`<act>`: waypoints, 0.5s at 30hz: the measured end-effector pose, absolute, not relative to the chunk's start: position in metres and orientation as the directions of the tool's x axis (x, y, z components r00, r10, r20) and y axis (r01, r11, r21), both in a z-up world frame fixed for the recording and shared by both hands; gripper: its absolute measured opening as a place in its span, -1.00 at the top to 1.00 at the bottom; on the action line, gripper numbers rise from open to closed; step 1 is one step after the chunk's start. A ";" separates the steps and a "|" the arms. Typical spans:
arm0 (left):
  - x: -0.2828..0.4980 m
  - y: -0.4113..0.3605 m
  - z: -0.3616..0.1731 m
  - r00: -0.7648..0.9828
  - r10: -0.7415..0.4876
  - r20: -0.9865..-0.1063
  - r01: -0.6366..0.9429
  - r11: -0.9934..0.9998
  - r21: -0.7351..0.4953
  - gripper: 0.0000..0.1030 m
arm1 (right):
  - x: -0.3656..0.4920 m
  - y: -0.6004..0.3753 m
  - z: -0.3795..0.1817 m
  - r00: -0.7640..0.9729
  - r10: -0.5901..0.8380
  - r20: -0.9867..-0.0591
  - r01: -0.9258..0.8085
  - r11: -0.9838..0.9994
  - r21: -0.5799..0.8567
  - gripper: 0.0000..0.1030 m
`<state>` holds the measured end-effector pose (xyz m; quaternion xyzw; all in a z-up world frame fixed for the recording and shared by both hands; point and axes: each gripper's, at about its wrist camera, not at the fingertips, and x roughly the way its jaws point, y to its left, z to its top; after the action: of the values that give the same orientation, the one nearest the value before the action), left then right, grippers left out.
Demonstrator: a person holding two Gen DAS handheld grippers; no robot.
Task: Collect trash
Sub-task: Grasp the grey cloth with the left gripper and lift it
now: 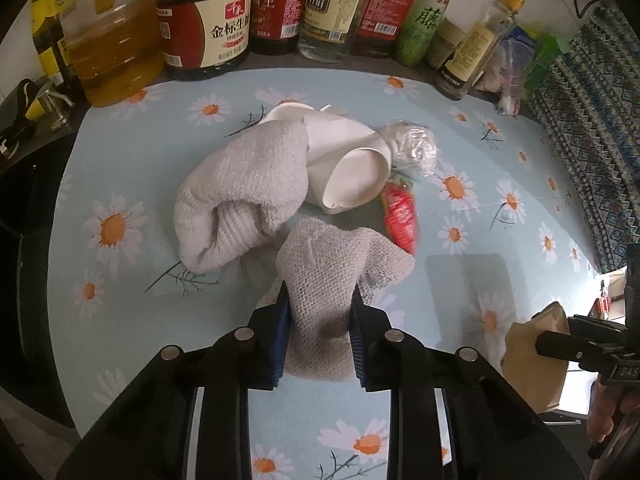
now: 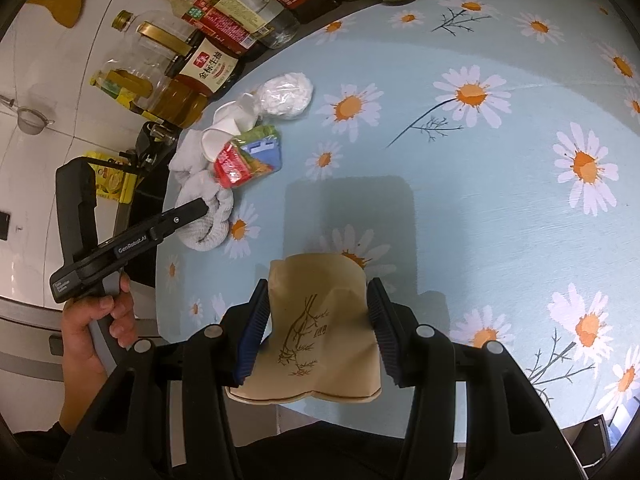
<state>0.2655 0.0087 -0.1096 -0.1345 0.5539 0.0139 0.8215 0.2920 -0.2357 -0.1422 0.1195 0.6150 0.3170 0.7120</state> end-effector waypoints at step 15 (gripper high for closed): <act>0.214 0.011 -0.076 0.458 -0.119 -0.881 -0.181 0.958 -0.223 0.52 | 0.266 -0.212 -0.121 0.056 0.613 -0.788 -0.373 0.745 0.552 0.03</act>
<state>0.2139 0.0109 -0.0759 -0.1440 0.5204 0.0184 0.8415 0.2660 -0.2125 -0.1210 0.1005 0.5955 0.3423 0.7198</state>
